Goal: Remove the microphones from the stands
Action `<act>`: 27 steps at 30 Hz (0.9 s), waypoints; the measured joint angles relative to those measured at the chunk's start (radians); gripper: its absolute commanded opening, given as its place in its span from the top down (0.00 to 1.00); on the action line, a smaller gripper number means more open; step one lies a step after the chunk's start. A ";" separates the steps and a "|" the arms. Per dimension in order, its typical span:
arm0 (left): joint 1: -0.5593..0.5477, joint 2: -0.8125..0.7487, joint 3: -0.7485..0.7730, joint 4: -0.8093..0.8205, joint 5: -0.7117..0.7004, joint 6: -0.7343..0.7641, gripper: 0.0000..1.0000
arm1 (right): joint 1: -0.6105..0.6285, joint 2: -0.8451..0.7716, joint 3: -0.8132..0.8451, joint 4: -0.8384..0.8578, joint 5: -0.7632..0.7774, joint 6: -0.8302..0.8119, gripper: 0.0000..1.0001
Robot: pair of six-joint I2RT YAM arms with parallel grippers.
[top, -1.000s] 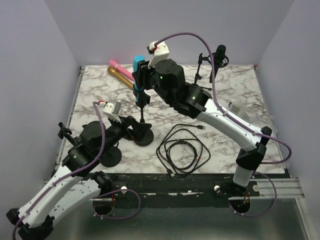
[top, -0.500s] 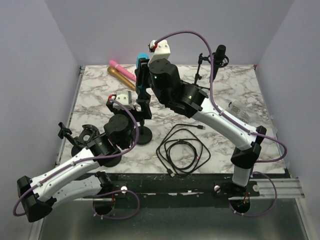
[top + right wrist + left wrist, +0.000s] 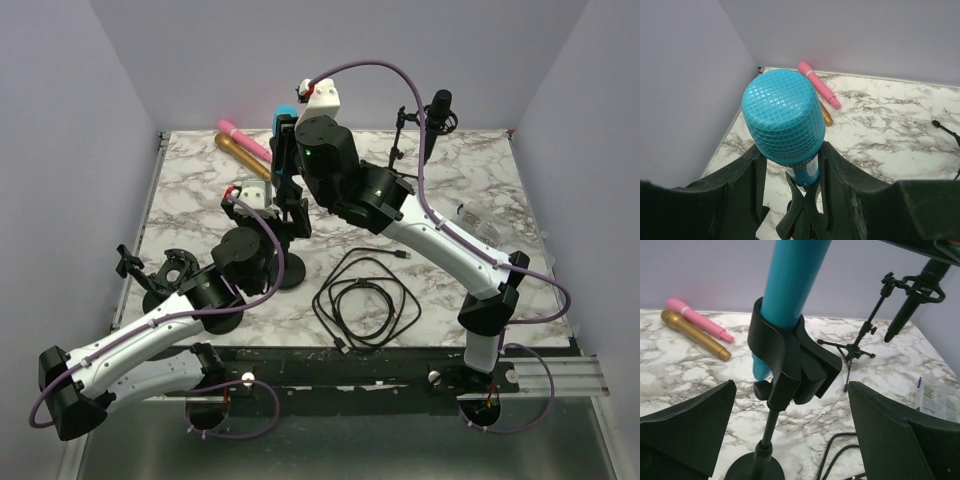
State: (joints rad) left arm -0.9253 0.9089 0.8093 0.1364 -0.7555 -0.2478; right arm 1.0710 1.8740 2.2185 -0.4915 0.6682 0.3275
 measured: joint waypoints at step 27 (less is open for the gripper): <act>0.002 0.128 0.033 0.109 -0.062 0.105 1.00 | 0.010 0.020 0.019 0.003 0.000 0.032 0.99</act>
State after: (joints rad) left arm -0.9230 1.0370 0.8421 0.2455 -0.8177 -0.1425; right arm 1.0809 1.8938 2.2372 -0.4889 0.6682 0.3592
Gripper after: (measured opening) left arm 0.220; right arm 0.469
